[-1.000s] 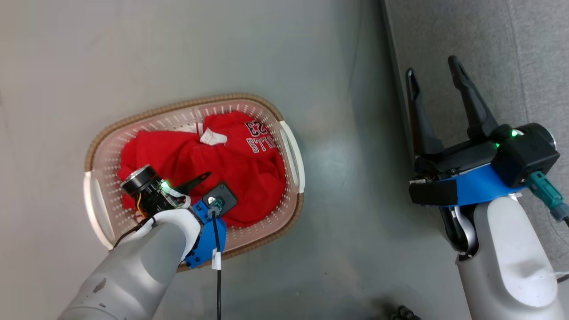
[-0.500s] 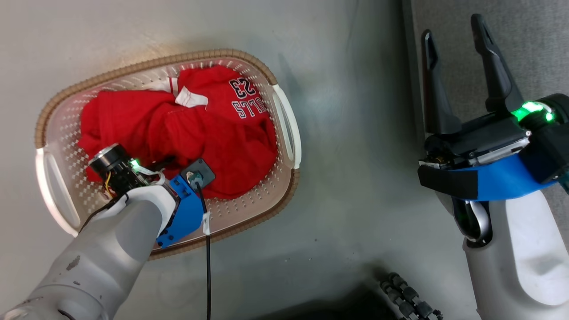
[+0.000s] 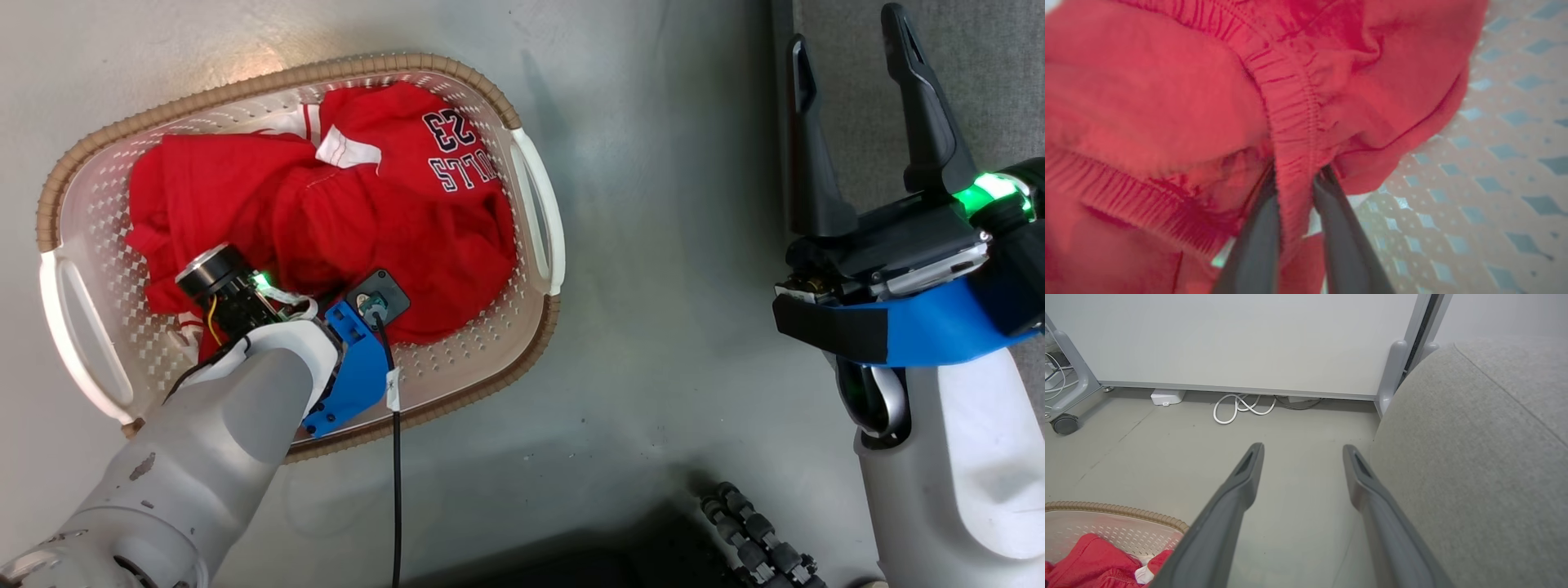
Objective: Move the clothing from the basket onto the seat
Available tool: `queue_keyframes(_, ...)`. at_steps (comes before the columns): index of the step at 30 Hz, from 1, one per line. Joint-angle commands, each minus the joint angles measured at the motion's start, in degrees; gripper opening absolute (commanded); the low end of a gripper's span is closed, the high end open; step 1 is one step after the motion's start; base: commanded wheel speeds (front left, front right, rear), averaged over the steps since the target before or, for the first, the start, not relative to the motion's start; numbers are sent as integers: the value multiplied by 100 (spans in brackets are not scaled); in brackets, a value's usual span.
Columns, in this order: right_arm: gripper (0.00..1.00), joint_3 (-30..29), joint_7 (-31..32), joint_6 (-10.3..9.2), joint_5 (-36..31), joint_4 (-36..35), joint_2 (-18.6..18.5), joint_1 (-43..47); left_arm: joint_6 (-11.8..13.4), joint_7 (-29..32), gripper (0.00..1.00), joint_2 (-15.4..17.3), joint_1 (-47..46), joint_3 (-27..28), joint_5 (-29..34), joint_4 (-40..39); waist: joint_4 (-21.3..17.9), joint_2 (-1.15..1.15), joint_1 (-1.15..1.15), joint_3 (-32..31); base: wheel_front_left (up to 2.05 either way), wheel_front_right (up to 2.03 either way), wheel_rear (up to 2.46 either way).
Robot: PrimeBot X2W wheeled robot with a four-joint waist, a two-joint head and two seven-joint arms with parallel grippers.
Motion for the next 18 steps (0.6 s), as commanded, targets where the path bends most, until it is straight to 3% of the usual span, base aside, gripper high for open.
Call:
queue_keyframes(1,100,9,-20,0,-29,-16,-7,-105,-1,9,0,3,-78,-20,-58,-20,16,0,0,-25,0,0,0)
queue_keyframes(18,100,-79,-20,0,-163,69,-8,72,-1,-1160,0,-338,134,-30,-679,-291,433,0,0,-1101,0,0,0)
